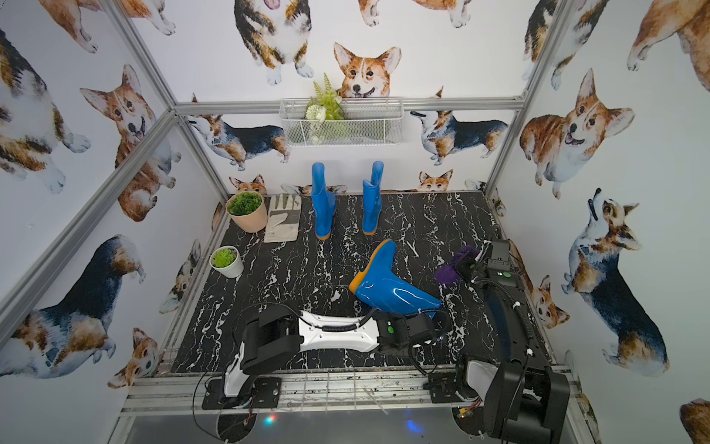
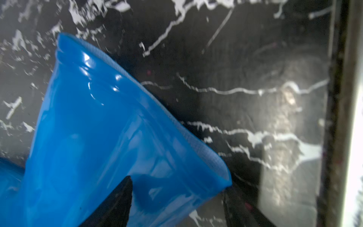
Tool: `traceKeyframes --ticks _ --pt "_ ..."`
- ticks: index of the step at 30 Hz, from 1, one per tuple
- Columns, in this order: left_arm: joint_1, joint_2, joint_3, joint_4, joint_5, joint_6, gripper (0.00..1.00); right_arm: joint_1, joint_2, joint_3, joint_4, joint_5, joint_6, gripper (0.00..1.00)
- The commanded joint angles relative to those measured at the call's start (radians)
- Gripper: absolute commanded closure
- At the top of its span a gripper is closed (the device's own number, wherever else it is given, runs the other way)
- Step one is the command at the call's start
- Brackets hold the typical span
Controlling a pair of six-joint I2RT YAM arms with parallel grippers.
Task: Wipe the rubber boots with a cloth
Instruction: Adjust the rubber boot at the center of the board.
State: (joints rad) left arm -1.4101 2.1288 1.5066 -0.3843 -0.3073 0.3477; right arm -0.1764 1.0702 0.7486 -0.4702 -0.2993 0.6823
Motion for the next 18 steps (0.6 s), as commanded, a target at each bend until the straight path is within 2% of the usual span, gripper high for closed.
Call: traceKeyframes --ticks 1,5,7,14,18 --pt "0.012 0.053 0.056 -0.054 -0.106 0.043 0.39 0.002 -0.021 -0.02 0.012 -0.023 0.025 1.0" --pt "0.04 0.021 0.104 -0.051 -0.077 0.018 0.86 0.002 -0.079 -0.035 -0.008 0.006 0.032 1.0" --pt "0.062 -0.018 0.124 -0.057 -0.04 -0.004 1.0 0.002 -0.107 -0.033 -0.02 0.013 0.033 1.0" --pt "0.194 -0.17 0.217 -0.076 0.123 -0.171 1.0 0.002 -0.219 0.024 -0.11 0.023 0.062 1.0" --pt "0.264 -0.261 0.254 -0.036 0.253 -0.296 1.0 0.002 -0.209 0.157 -0.172 0.002 0.056 1.0"
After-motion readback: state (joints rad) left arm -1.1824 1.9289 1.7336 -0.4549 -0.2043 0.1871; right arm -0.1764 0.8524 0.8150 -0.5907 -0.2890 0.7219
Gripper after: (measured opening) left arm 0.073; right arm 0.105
